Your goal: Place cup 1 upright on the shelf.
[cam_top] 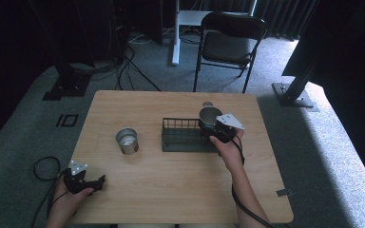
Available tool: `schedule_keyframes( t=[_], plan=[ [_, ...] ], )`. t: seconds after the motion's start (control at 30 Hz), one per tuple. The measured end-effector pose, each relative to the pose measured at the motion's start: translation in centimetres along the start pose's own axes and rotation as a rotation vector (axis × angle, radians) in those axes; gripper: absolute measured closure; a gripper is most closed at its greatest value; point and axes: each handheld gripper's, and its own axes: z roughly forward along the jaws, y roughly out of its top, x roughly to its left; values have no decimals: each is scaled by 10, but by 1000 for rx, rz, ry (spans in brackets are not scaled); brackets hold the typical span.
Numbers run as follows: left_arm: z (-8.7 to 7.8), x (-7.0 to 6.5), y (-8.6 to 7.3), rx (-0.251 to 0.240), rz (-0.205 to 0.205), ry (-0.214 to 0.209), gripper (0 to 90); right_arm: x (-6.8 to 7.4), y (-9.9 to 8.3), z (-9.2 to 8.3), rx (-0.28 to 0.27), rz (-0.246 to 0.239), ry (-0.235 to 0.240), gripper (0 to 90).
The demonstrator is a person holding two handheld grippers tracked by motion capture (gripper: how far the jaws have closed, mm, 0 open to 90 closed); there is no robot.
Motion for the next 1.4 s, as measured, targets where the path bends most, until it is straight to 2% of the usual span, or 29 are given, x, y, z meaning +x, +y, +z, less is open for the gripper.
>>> schedule_keyframes(
  t=[0.33, 0.73, 0.97, 1.07, 1.17, 1.4],
  plan=[
    [0, 0, 0, 1, 1, 0, 21, -1, -8, 3, 16, -7, -10, 130],
    [0, 0, 0, 0, 0, 0, 21, -5, -13, 1, -5, 10, -9, 130],
    [0, 0, 0, 0, 0, 0, 21, -6, -13, -1, -3, 1, 5, 128],
    [0, 0, 0, 0, 0, 0, 21, -6, -13, -2, 0, 19, 26, 118],
    [0, 0, 0, 0, 0, 0, 21, -6, -12, -5, 9, -7, 18, 110],
    [0, 0, 0, 0, 0, 0, 20, -7, -10, -12, 2, -6, 31, 107]
  ],
)
